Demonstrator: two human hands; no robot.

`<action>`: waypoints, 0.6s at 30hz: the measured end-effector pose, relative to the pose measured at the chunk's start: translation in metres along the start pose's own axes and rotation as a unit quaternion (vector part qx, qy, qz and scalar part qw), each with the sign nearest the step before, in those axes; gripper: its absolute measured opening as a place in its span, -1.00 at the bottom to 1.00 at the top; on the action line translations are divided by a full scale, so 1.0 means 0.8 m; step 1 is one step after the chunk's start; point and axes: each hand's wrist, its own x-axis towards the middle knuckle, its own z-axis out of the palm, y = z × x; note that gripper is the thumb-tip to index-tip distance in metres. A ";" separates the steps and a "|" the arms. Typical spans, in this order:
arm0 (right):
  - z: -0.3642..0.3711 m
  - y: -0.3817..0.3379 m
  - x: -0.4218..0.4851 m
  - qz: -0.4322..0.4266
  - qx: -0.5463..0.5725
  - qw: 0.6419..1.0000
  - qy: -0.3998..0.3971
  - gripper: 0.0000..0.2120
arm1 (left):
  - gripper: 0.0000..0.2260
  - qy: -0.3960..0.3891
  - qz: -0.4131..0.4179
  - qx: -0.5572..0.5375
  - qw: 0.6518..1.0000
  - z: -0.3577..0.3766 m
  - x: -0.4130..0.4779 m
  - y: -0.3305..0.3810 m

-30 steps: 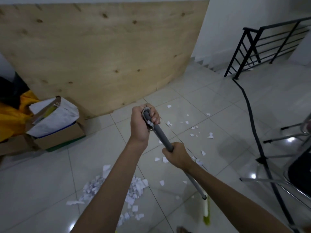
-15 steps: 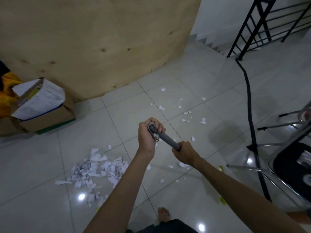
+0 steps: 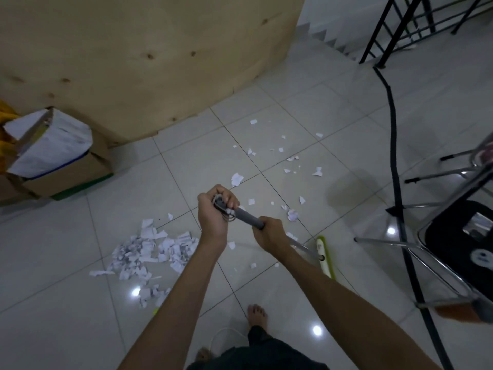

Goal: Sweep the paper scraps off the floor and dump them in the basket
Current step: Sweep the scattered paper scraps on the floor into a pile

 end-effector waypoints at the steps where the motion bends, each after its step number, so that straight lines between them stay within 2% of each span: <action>1: 0.004 -0.007 -0.001 -0.006 0.007 1.000 0.003 -0.87 | -0.73 -0.004 0.005 0.000 1.000 -0.005 0.000 0.007; 8: 0.057 -0.091 -0.014 -0.052 0.050 0.997 0.005 -0.87 | -0.70 -0.030 0.045 0.012 0.998 -0.065 -0.001 0.083; 12: 0.099 -0.147 -0.024 -0.068 0.086 0.994 -0.002 -0.88 | -0.77 -0.033 0.054 0.019 0.998 -0.110 -0.001 0.132; 16: 0.143 -0.207 -0.036 -0.078 0.128 0.989 -0.003 -0.88 | -0.61 -0.024 0.042 0.008 0.999 -0.159 0.003 0.180; 18: 0.161 -0.235 -0.038 -0.078 0.144 0.986 -0.009 -0.88 | -0.64 -0.019 0.041 0.023 0.999 -0.176 0.006 0.202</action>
